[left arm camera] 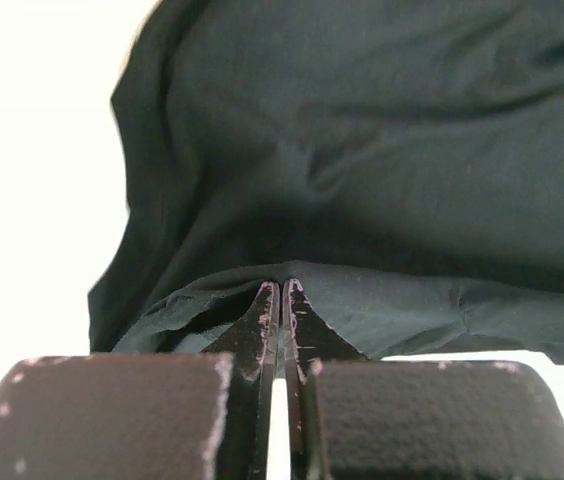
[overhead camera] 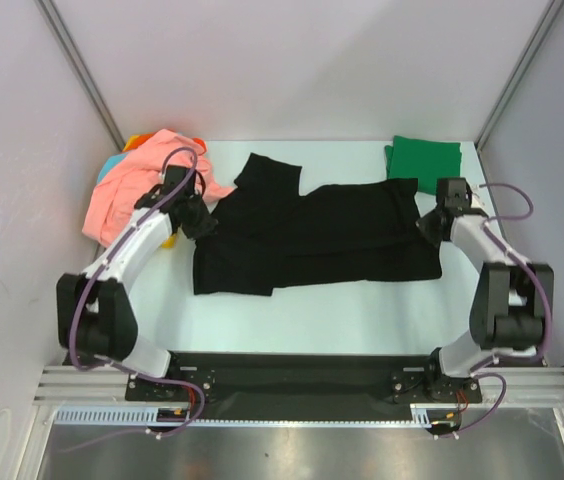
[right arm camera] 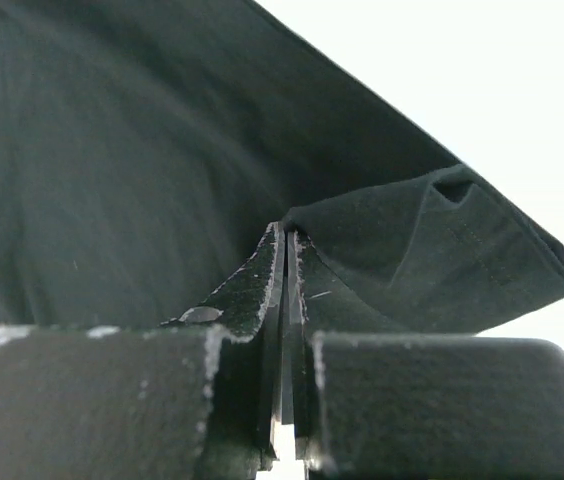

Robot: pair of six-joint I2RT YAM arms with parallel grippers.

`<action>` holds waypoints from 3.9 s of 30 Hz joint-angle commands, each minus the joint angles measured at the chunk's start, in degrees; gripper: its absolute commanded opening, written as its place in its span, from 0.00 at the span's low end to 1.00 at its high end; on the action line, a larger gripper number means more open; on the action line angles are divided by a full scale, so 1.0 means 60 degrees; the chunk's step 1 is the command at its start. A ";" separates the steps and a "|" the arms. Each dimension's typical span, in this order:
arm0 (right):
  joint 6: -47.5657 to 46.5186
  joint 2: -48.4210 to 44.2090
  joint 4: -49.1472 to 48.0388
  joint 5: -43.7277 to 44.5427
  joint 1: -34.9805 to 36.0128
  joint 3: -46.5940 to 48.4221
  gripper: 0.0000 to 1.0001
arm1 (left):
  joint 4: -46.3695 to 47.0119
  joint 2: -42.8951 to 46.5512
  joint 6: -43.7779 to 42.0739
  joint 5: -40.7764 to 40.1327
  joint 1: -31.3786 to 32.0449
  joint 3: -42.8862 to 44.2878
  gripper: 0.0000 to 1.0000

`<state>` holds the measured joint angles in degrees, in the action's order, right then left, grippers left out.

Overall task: Fold and stack the t-shirts
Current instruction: Fold the tshirt

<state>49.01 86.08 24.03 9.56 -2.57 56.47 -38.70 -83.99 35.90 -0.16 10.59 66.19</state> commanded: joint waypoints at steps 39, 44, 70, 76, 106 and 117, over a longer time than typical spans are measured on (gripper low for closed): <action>-0.1650 -0.0636 -0.2761 -0.2341 -0.1711 -0.3040 0.04 | 0.5262 0.2294 0.2410 0.0276 -0.0344 -0.6418 0.44; -0.1753 -0.1338 -0.1563 -0.2312 -0.2090 -0.2265 0.00 | 0.4401 0.2453 0.2059 0.0057 -0.0344 -0.5221 0.10; -0.0975 -0.7331 0.3084 -0.3435 -0.6219 -0.3346 0.51 | -0.1516 0.9701 0.3099 0.1360 -0.0329 -0.6433 0.51; -0.1357 -0.7054 0.2982 -0.4961 -0.7511 -0.3231 0.93 | -0.3072 1.1067 0.2734 0.1157 -0.0329 -0.5540 0.80; -0.2266 -0.6962 0.0828 -0.3235 0.0807 -0.2057 0.94 | 0.1009 -1.0391 -0.2059 0.1417 0.0477 1.3152 0.78; -0.2368 -0.7127 0.0961 -0.2679 0.1263 -0.2102 0.94 | 0.2479 -1.1476 -0.1281 0.2341 0.0344 1.2509 0.80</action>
<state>36.14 42.39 31.05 -8.93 4.67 43.92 -27.79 -153.47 27.42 10.98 11.97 140.07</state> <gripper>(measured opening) 0.937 0.801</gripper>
